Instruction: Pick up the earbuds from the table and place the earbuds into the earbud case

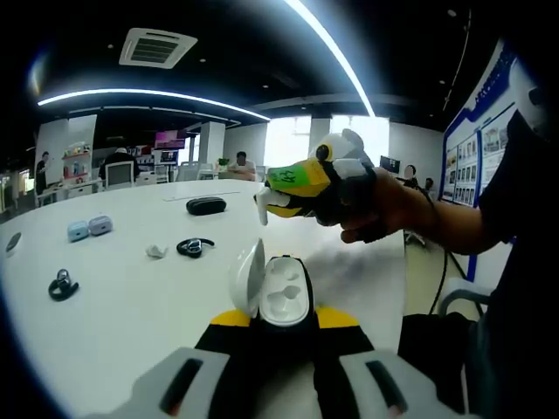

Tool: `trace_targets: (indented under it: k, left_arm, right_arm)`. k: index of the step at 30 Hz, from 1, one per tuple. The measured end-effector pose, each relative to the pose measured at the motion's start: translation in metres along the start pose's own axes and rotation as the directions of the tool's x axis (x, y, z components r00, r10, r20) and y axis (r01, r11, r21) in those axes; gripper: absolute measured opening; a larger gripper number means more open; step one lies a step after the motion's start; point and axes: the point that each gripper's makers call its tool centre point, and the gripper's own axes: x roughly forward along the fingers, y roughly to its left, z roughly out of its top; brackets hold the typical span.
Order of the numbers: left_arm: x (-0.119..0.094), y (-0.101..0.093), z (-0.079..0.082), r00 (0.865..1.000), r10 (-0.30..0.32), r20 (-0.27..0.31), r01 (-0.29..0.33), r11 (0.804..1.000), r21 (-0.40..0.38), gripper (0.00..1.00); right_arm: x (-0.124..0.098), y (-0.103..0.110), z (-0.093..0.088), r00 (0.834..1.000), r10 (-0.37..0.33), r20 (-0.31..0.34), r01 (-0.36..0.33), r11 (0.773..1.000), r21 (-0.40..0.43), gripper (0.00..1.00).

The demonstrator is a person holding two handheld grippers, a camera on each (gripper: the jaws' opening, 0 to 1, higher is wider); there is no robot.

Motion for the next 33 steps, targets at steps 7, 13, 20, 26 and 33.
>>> trace_targets:
  k: [7, 13, 20, 26, 33]
  left_arm:
    - [0.0, 0.0, 0.0, 1.0, 0.001, -0.001, -0.001, 1.0, -0.002, 0.25]
    - [0.0, 0.0, 0.0, 1.0, 0.002, -0.001, -0.002, 1.0, -0.003, 0.25]
    - [0.0, 0.0, 0.0, 1.0, 0.0, -0.001, 0.0, 1.0, -0.004, 0.25]
    - [0.0, 0.0, 0.0, 1.0, -0.001, -0.001, 0.001, 1.0, -0.005, 0.25]
    - [0.0, 0.0, 0.0, 1.0, 0.0, -0.001, 0.0, 1.0, -0.005, 0.25]
  right_arm:
    - [0.01, 0.011, -0.014, 0.999, 0.043, -0.017, -0.041, 0.994, 0.099, 0.1]
    - [0.017, 0.019, -0.027, 0.997, 0.072, -0.028, -0.067, 0.986, 0.155, 0.1]
    - [0.018, 0.017, -0.039, 0.996, 0.073, -0.053, -0.061, 0.978, 0.2, 0.1]
    - [0.016, 0.015, -0.042, 0.995, 0.062, -0.072, -0.046, 0.978, 0.206, 0.1]
    - [0.016, 0.015, -0.045, 0.993, 0.075, -0.091, -0.05, 0.967, 0.248, 0.1]
